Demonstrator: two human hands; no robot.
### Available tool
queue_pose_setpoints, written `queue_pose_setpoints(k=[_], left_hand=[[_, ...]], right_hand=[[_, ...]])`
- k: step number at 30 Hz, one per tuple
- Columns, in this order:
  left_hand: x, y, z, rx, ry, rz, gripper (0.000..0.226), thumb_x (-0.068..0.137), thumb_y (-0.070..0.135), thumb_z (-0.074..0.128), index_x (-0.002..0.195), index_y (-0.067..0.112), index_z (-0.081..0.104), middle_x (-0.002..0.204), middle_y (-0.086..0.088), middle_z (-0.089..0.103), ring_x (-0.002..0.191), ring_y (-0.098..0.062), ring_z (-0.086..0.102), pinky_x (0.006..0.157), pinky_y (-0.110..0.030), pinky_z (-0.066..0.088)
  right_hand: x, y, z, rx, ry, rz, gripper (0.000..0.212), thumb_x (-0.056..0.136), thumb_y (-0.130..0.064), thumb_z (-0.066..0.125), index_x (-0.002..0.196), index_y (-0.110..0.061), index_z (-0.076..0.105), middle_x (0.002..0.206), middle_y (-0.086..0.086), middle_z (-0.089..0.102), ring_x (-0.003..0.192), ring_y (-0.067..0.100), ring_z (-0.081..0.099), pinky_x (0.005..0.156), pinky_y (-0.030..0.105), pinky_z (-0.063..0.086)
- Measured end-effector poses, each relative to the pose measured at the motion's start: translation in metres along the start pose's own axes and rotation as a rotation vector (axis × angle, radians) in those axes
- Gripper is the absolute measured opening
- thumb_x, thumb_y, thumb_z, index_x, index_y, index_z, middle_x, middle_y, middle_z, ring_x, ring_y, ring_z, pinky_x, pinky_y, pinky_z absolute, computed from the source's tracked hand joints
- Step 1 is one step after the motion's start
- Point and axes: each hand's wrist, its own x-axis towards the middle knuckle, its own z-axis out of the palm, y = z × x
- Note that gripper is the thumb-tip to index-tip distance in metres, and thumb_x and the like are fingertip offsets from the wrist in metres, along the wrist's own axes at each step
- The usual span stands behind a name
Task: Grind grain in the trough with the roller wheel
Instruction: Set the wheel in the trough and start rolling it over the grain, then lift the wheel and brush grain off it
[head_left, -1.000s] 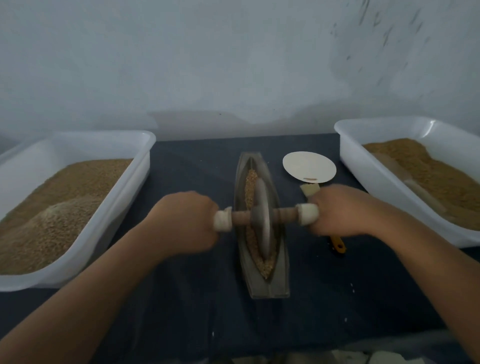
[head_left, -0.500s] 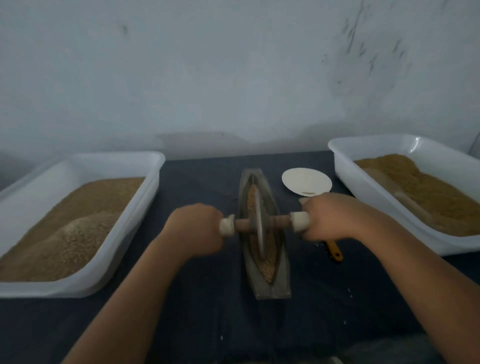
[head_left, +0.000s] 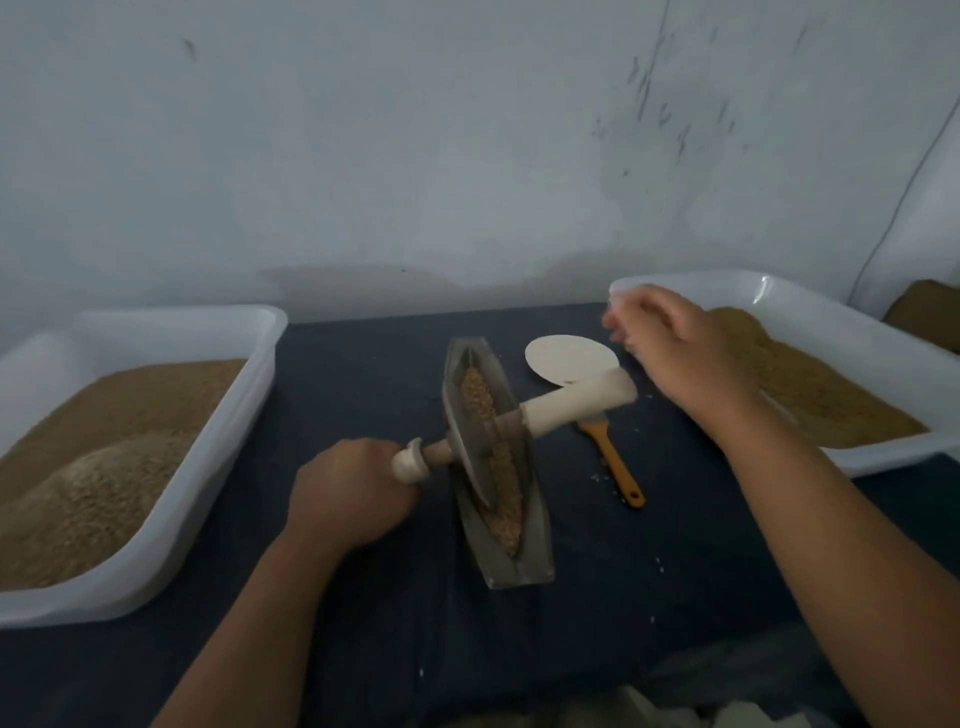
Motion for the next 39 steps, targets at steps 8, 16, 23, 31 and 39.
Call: queue_pose_setpoints(k=[8,16,23,31,39], left_hand=[[-0.010,0.011,-0.006,-0.275,0.029,-0.063,0.019,0.073,0.053,0.061,0.070,0.035,0.066,0.064,0.014,0.066,0.064,-0.008,0.064,0.059,-0.031,0.050],[-0.013,0.009,-0.014,-0.378,0.042,-0.065,0.003,0.079,0.046,0.068,0.078,0.047,0.065,0.068,0.026,0.067,0.059,-0.005,0.064,0.056,-0.028,0.044],[-0.010,0.005,-0.006,-0.382,-0.049,-0.065,0.009,0.081,0.035,0.072,0.074,0.039,0.067,0.066,0.017,0.069,0.059,-0.005,0.065,0.057,-0.032,0.049],[-0.012,0.011,0.002,-0.385,-0.056,-0.037,0.022,0.080,0.028,0.079,0.063,0.027,0.064,0.064,0.013,0.069,0.060,-0.008,0.065,0.056,-0.032,0.050],[-0.016,0.014,-0.003,-0.396,-0.065,-0.026,0.014,0.080,0.032,0.078,0.073,0.037,0.068,0.066,0.015,0.070,0.061,-0.006,0.066,0.058,-0.034,0.054]], right_hand=[[-0.042,0.076,0.023,-0.810,-0.500,0.130,0.027,0.097,-0.059,0.059,0.093,-0.037,0.044,0.084,-0.009,0.061,0.073,0.008,0.059,0.061,0.034,0.049],[-0.033,0.079,0.015,-0.550,-0.438,0.209,0.021,0.100,-0.041,0.062,0.114,-0.056,0.058,0.095,-0.013,0.067,0.074,0.007,0.067,0.070,0.031,0.054],[-0.044,0.076,-0.005,0.019,-0.295,0.230,0.044,0.110,-0.014,0.047,0.106,-0.046,0.076,0.106,-0.017,0.077,0.099,0.002,0.071,0.078,0.032,0.058],[-0.018,0.042,0.033,-0.041,0.192,0.075,0.031,0.103,-0.041,0.052,0.111,-0.017,0.070,0.097,0.001,0.074,0.093,0.010,0.066,0.073,0.039,0.052],[0.030,0.007,0.097,-0.026,-0.058,0.070,0.023,0.105,-0.035,0.059,0.095,-0.015,0.057,0.082,0.013,0.070,0.074,0.026,0.069,0.067,0.038,0.054]])
